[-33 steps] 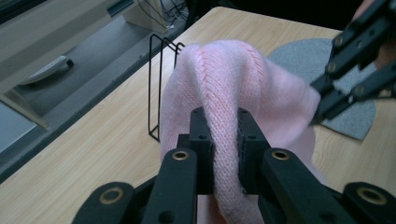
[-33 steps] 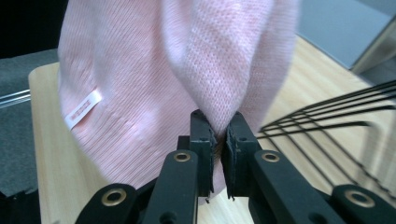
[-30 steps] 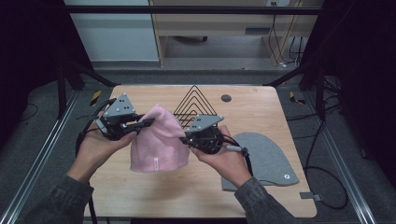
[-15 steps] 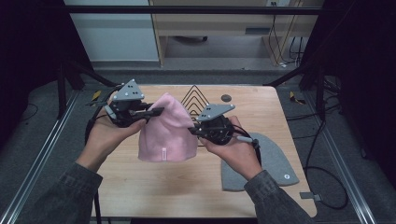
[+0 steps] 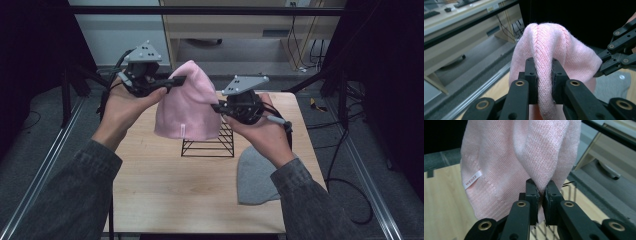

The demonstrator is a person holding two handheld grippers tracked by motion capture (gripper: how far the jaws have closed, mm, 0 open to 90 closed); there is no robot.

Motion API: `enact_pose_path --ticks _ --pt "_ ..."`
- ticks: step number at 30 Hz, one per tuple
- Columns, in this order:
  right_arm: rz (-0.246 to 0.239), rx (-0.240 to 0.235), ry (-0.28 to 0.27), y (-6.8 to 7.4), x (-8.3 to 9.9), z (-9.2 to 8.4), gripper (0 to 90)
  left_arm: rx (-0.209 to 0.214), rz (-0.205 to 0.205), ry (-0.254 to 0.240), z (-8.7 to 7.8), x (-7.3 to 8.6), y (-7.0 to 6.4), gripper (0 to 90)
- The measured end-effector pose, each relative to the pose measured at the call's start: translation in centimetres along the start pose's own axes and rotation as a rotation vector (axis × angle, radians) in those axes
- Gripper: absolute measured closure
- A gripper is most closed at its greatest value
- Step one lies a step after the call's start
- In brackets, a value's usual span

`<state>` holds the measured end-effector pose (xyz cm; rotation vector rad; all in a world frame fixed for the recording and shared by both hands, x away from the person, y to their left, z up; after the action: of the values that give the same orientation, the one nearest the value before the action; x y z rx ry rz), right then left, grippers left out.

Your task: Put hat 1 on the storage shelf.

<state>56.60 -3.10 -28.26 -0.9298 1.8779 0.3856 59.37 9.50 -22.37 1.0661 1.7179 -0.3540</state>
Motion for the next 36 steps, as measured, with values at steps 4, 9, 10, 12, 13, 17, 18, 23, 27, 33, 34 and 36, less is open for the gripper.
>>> enact_pose_path --ticks 4,9,10,12,13,17,18,23,27,33,34,36 --pt "0.006 0.019 0.001 -1.3 -0.5 0.1 83.8 0.001 0.008 -0.002 1.2 -1.1 0.8 78.9" --pt "0.022 0.038 0.001 -3.1 -0.5 0.7 83.7 0.019 -0.007 -0.009 2.9 -1.5 1.8 78.9" --pt "0.023 0.041 0.002 -3.3 -0.5 0.8 83.6 0.020 -0.008 -0.010 3.2 -1.5 1.9 78.9" --pt "0.023 0.049 0.001 -3.7 -0.4 1.0 83.6 0.022 -0.009 -0.008 3.6 -1.5 2.1 78.9" --pt "0.024 0.050 0.000 -3.9 -0.3 1.1 83.6 0.021 -0.007 -0.010 3.9 -1.5 2.1 78.9" --pt "0.029 0.063 0.002 -4.6 -0.1 1.6 83.4 0.022 -0.020 -0.015 4.6 -1.4 2.4 78.9" --pt "0.034 0.064 0.000 -4.6 0.0 1.6 83.4 0.023 -0.025 -0.019 4.8 -1.4 2.5 78.9" --pt "0.036 0.068 0.001 -4.8 0.1 1.8 83.3 0.025 -0.035 -0.017 5.3 -1.3 2.5 79.0" --pt "0.035 0.068 0.011 -4.9 0.4 2.0 83.1 0.019 -0.031 -0.003 5.7 -1.0 2.6 79.0" --pt "0.048 0.077 0.016 -5.7 0.8 2.5 82.8 0.018 -0.038 0.007 6.7 -0.5 2.9 79.0" --pt "0.053 0.077 0.016 -5.8 0.9 2.5 82.8 0.018 -0.043 0.008 6.8 -0.4 3.0 79.0" --pt "0.056 0.083 0.029 -6.1 1.3 2.9 82.5 0.018 -0.045 0.013 7.4 -0.1 3.1 78.9"
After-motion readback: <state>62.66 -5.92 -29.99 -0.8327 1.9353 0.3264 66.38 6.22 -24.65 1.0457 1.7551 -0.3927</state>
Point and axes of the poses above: each handheld gripper's, and its own axes: z roughly forward along the jaws, x roughly out of its underside, y roughly to its left, the point moved 10 cm from there along z, roughly forward along the jaws, and after that the axes turned 5 degrees about z, right-handed, at the moved point
